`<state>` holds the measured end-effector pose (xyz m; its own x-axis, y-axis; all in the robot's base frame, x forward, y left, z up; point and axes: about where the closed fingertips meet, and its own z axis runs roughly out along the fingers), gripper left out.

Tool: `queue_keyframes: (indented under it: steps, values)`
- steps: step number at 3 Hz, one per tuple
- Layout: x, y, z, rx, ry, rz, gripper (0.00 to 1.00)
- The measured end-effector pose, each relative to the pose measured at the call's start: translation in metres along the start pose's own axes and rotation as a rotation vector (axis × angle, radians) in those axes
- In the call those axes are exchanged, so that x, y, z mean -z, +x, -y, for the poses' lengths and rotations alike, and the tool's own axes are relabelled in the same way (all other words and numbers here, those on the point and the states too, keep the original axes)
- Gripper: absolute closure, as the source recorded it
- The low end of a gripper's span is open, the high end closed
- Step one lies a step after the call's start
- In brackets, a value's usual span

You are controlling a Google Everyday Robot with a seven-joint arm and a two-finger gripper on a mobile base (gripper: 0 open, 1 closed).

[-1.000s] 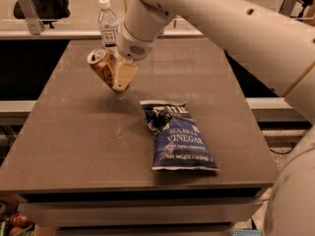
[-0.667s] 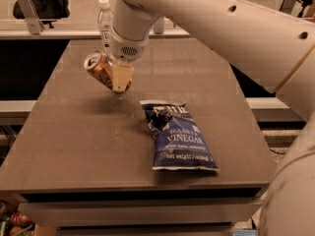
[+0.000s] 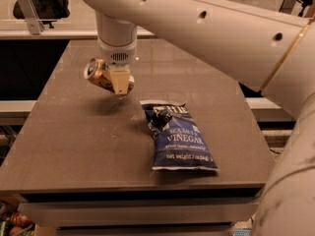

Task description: Knock orange can over

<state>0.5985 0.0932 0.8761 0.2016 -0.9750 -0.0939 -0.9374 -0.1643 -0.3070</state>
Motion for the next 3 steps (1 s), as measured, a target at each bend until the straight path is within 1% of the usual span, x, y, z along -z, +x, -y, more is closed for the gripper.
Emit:
queue_keyframes:
  steps: [1,2,3]
  values:
    - [-0.0032,0.0035,-0.002,0.024,0.009,-0.083,1.0]
    - [-0.006,0.0065,-0.0044,0.047,0.008,-0.147,1.0]
    - [-0.0118,0.0082,-0.0069,0.067,-0.005,-0.194,1.0]
